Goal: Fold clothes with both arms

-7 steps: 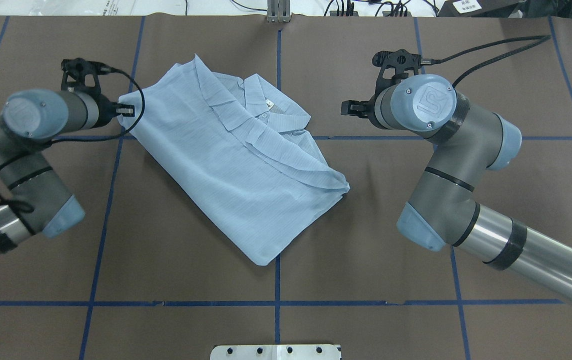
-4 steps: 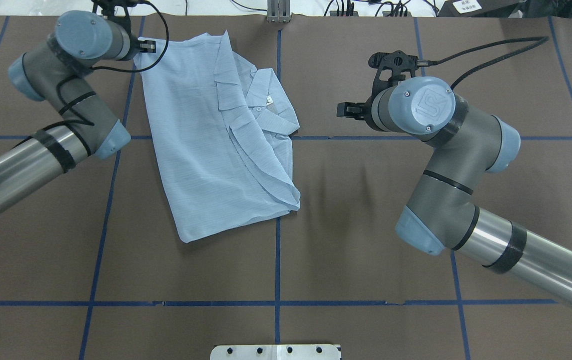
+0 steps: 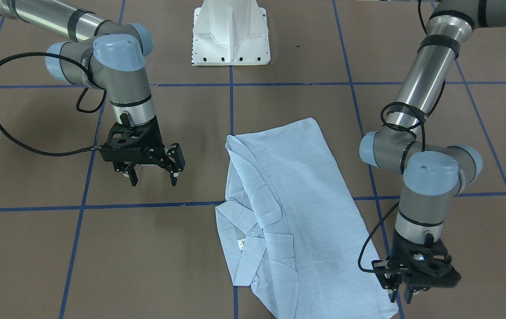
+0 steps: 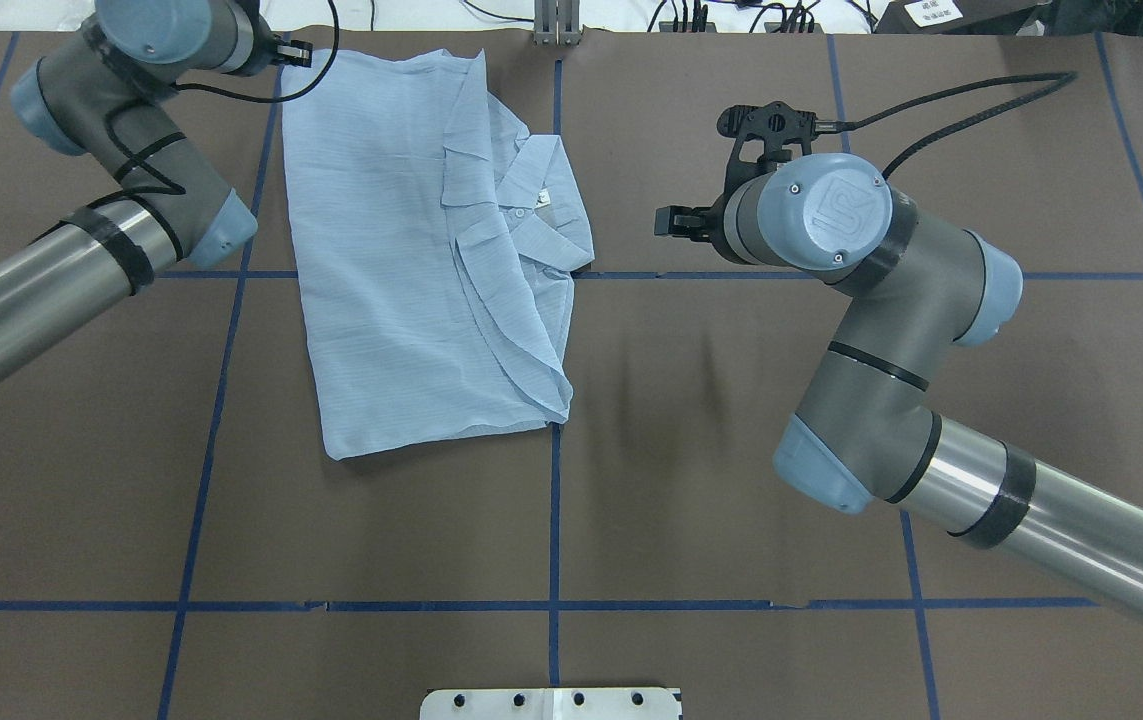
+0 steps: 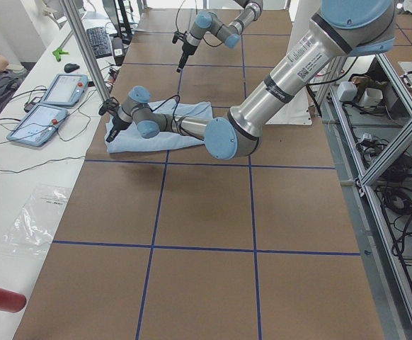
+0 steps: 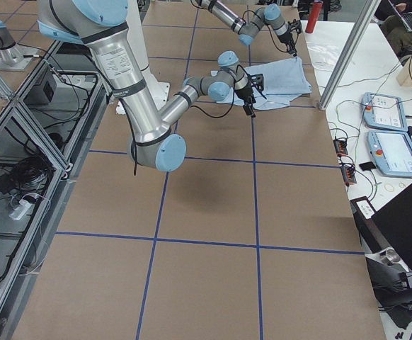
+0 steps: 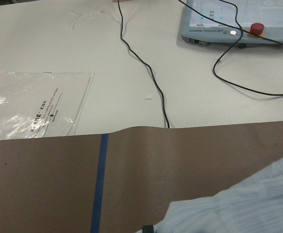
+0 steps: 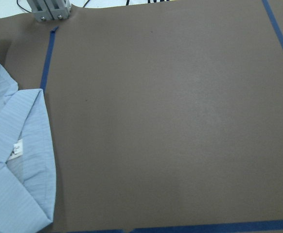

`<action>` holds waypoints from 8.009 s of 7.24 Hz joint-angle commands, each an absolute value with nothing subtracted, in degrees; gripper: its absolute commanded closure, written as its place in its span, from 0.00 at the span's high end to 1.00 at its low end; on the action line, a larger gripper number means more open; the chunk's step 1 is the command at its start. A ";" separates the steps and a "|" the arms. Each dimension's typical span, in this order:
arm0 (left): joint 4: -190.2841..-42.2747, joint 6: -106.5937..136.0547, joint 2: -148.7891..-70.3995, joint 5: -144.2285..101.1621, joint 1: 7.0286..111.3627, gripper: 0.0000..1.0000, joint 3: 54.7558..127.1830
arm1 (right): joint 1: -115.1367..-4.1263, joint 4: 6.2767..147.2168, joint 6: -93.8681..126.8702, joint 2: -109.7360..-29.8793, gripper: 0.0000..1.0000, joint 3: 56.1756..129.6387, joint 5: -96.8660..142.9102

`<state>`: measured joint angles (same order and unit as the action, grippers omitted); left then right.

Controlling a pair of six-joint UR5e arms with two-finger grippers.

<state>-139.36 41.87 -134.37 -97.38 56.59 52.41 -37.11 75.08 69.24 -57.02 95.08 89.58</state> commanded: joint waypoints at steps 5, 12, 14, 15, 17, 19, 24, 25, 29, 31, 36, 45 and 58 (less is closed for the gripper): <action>-140.54 38.14 -121.03 -105.47 59.50 1.00 67.85 | -30.17 87.14 63.41 -20.61 1.00 60.68 82.89; -140.54 38.50 -119.53 -105.56 59.50 1.00 69.79 | -22.33 99.47 45.71 -18.28 0.96 54.49 74.18; -140.54 38.50 -119.53 -105.56 59.50 1.00 69.79 | -20.92 101.94 45.61 -18.72 0.93 54.49 73.57; -140.54 38.50 -119.53 -105.56 59.50 1.00 69.79 | -20.48 102.30 45.62 -18.98 0.93 54.41 73.30; -140.54 38.58 -119.44 -105.56 59.41 1.00 69.79 | -20.21 102.83 45.62 -19.77 0.93 54.40 72.86; -140.54 38.58 -119.36 -105.56 59.33 1.00 69.79 | -19.87 102.92 45.62 -19.86 0.92 54.49 72.69; -140.54 38.67 -119.36 -105.56 58.97 1.00 69.79 | -18.81 105.64 45.62 -19.95 0.92 55.20 72.77; -140.54 38.67 -119.27 -105.56 58.89 1.00 69.79 | -18.81 105.73 45.44 -19.95 0.85 55.20 72.77; -140.62 38.67 -119.35 -105.56 58.62 1.00 69.52 | -21.09 105.73 43.16 -21.61 0.44 56.76 72.86; -140.63 38.67 -119.27 -105.56 58.62 1.00 69.52 | -22.32 106.08 40.61 -28.36 0.42 64.39 72.86; -141.50 38.67 -118.48 -105.56 58.54 1.00 69.61 | -25.40 97.17 43.89 -31.29 0.52 70.22 79.85; -141.77 38.67 -118.39 -105.56 58.54 1.00 69.52 | -19.51 106.44 43.42 -26.10 0.40 67.59 78.66; -141.85 38.67 -118.04 -105.56 58.54 1.00 69.61 | -21.97 106.17 44.65 -32.66 0.00 74.83 79.19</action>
